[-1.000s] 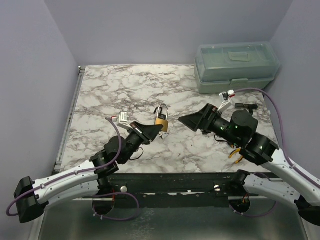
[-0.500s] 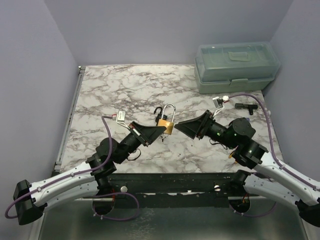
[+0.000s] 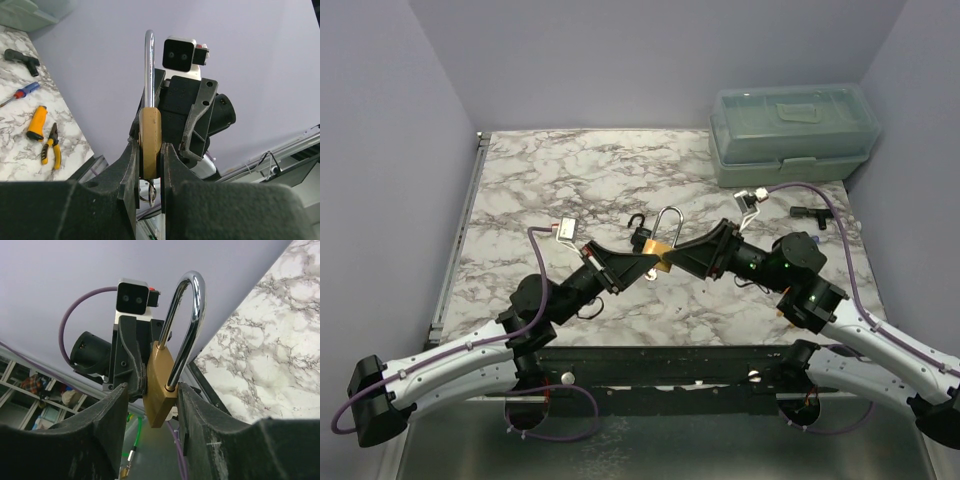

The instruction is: Unlock with the key

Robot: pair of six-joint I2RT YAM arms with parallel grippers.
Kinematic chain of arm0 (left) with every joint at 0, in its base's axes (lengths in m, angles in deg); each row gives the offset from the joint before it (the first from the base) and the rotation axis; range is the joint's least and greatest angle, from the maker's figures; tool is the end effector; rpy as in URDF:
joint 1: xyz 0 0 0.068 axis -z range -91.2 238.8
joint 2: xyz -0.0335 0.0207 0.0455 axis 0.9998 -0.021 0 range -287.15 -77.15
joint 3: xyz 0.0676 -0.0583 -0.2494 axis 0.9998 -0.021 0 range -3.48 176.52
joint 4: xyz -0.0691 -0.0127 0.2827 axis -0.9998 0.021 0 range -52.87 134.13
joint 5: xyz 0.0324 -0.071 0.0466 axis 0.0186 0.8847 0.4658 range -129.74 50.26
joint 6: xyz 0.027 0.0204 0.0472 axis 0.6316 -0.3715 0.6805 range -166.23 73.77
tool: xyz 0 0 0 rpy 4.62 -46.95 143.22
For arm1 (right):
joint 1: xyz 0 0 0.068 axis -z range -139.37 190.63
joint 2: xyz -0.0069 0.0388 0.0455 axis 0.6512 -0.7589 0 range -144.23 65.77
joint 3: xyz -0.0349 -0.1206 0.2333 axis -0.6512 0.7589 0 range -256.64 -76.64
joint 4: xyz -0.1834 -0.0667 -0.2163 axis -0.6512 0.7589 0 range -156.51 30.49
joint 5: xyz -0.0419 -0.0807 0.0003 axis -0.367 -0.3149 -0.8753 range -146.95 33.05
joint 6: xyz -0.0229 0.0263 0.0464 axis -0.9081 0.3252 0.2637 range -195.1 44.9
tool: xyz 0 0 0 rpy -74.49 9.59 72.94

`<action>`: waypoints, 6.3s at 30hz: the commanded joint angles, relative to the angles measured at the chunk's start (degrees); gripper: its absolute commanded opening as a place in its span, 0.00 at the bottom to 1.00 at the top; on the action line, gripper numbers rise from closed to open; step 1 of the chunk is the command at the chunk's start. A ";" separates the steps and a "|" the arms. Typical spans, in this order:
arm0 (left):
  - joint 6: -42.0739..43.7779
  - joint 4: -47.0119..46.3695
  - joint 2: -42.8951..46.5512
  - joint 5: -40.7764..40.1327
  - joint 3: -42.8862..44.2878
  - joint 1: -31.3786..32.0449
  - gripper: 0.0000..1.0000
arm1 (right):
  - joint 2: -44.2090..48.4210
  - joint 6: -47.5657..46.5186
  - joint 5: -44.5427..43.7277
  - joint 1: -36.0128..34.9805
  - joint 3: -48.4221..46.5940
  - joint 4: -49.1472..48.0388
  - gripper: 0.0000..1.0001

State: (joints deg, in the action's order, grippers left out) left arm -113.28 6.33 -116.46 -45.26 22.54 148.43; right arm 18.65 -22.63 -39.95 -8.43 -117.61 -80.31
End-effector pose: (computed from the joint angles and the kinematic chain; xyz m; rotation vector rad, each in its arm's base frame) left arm 0.1123 -0.1835 0.3050 -0.1961 1.4936 -1.7999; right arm 0.1481 0.1894 0.3462 -0.2329 1.6583 1.6178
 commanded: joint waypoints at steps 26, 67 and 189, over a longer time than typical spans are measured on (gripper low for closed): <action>-1.34 -6.31 2.52 0.76 -0.80 -0.05 0.56 | 4.22 1.96 -3.58 -0.21 0.13 0.92 0.01; 1.37 -0.72 3.62 3.61 -0.82 -0.26 0.00 | 0.73 2.77 0.36 -0.17 -2.24 -0.56 0.01; 17.28 22.08 -11.29 -2.72 10.35 -0.21 0.00 | -4.14 11.08 -13.81 -0.24 -8.25 20.21 0.01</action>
State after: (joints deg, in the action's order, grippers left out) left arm -98.35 27.44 -126.62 -44.21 30.82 148.46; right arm 14.11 -13.59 -57.88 -7.53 -122.53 -57.36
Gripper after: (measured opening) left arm 0.021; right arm 0.221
